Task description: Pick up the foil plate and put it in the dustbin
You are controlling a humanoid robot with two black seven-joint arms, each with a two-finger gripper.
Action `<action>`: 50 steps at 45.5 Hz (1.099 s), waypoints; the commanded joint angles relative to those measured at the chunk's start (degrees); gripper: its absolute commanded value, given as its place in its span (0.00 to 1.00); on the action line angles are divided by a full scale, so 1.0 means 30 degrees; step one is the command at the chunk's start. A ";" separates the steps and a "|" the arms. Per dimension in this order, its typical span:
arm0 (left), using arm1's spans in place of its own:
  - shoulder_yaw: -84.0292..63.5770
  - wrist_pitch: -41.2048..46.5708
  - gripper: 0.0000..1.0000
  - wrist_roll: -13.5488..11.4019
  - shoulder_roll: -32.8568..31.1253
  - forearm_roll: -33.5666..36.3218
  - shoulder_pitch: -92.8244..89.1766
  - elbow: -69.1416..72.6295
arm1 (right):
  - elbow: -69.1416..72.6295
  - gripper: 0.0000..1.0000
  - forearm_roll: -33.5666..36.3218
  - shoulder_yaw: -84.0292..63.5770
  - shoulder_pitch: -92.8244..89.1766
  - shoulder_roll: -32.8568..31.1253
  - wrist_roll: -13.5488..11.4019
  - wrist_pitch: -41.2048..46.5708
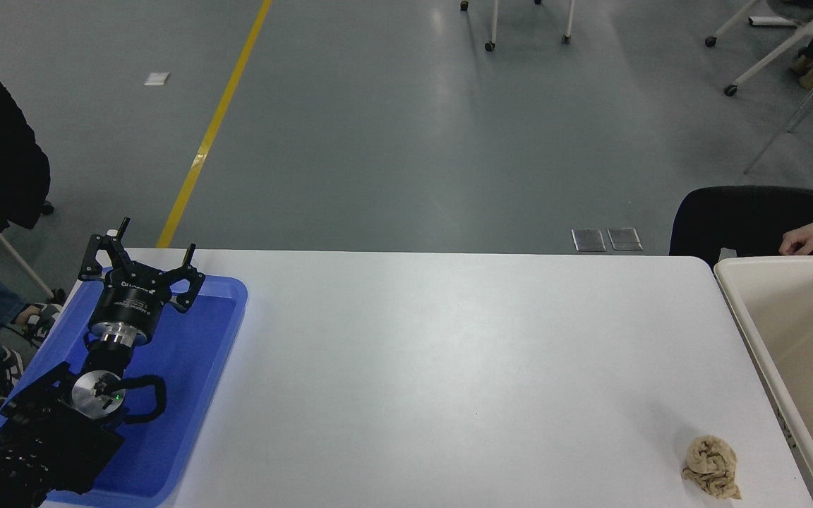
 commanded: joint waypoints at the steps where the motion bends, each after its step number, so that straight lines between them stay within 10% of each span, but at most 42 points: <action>1: 0.0000 0.0000 1.00 0.0033 -0.0034 0.0000 -0.0012 0.0000 | 0.6755 1.00 0.0256 -0.0231 0.4628 -0.1348 -0.0155 0.1296; 19: 0.0029 0.0000 1.00 0.0033 -0.0063 0.0000 -0.0012 0.0000 | 1.5049 1.00 0.3795 -0.3597 1.3534 -0.0120 -0.0067 0.7384; 50: 0.0000 0.0000 1.00 0.0004 0.0025 0.0000 0.0047 0.0000 | 1.7250 1.00 1.3057 -0.7875 2.1975 0.8495 -0.0214 1.2370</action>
